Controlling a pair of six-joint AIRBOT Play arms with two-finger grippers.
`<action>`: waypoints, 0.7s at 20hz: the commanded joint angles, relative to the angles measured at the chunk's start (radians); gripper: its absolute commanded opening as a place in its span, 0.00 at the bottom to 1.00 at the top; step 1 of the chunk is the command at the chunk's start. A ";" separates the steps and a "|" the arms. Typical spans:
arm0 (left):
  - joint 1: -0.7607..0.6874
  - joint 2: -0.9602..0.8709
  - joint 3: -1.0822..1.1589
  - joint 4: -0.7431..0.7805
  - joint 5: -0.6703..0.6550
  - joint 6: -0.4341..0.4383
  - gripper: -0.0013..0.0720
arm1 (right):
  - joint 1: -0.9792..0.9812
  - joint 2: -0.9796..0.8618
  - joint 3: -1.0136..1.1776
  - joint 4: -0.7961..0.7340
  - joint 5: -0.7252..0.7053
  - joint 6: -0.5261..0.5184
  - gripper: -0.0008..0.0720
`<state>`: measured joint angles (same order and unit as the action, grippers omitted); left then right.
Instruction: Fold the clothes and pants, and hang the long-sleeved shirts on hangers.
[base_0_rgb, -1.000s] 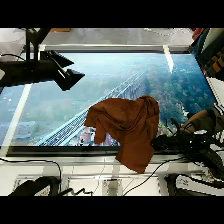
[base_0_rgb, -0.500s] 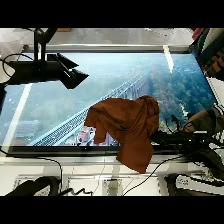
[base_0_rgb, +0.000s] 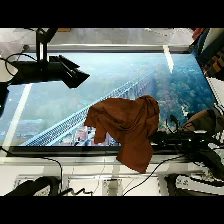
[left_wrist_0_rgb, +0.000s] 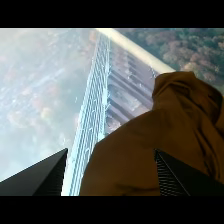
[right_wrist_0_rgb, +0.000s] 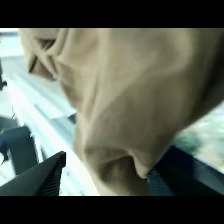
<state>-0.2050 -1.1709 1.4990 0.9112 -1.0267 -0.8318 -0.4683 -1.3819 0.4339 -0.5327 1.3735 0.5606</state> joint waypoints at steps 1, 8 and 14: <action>0.001 0.000 0.000 0.000 -0.010 -0.037 0.83 | 0.074 -0.001 0.000 0.006 0.099 -0.002 0.64; 0.002 0.000 0.000 0.000 -0.010 -0.050 0.83 | 0.104 -0.001 0.000 0.005 0.058 -0.010 0.44; 0.021 0.002 -0.014 0.000 -0.150 -0.182 0.83 | 0.105 -0.001 0.000 0.018 0.021 -0.008 0.03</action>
<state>-0.1963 -1.1706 1.4940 0.9112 -1.0836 -0.9455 -0.3656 -1.3819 0.4339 -0.5243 1.3987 0.5518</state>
